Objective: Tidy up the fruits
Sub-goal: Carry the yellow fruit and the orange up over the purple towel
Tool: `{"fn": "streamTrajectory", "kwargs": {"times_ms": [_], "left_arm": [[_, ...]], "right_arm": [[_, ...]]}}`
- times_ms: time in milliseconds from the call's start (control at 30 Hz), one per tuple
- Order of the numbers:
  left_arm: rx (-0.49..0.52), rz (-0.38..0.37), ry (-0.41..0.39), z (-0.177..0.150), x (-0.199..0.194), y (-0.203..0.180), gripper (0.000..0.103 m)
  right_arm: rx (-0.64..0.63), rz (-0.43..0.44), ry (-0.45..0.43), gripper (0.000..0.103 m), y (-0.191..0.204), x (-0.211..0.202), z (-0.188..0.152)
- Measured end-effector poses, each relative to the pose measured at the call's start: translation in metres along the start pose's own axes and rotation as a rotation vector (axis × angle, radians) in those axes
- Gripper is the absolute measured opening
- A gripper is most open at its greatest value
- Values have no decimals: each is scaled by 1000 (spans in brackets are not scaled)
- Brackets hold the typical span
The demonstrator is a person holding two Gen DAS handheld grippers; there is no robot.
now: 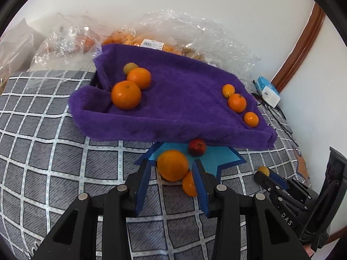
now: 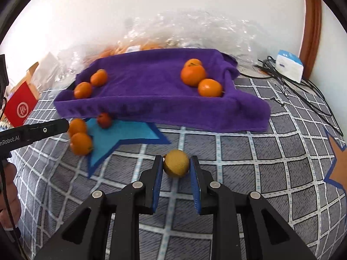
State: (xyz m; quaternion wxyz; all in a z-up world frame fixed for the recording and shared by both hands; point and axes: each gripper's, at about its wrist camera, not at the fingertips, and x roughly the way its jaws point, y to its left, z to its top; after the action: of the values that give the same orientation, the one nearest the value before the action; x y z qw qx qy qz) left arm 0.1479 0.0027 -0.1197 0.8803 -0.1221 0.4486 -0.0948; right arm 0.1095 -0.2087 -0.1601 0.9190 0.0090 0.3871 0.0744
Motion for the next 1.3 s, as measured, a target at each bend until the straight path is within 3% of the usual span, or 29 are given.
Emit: {"fn": "streamTrajectory", "kwargs": {"times_ms": [267, 400, 567, 733, 867, 1033, 1300], "left_arm": [[-8, -11, -4, 3, 8, 3, 31], [-25, 3, -25, -4, -17, 17, 31], [46, 114, -36, -32, -36, 33, 31], [22, 77, -60, -35, -38, 43, 32], [8, 85, -44, -36, -25, 43, 34], [30, 131, -86, -41, -22, 36, 34], [-19, 77, -92, -41, -25, 46, 33]], "right_arm": [[-3, 0, -2, 25, 1, 2, -3], [-7, 16, -6, 25, 1, 1, -3], [1, 19, 9, 25, 0, 3, -3], [-3, 13, 8, 25, 1, 4, -3], [-5, 11, 7, 25, 1, 3, -3], [16, 22, 9, 25, -3, 3, -3], [20, 29, 14, 25, -4, 3, -2]]}}
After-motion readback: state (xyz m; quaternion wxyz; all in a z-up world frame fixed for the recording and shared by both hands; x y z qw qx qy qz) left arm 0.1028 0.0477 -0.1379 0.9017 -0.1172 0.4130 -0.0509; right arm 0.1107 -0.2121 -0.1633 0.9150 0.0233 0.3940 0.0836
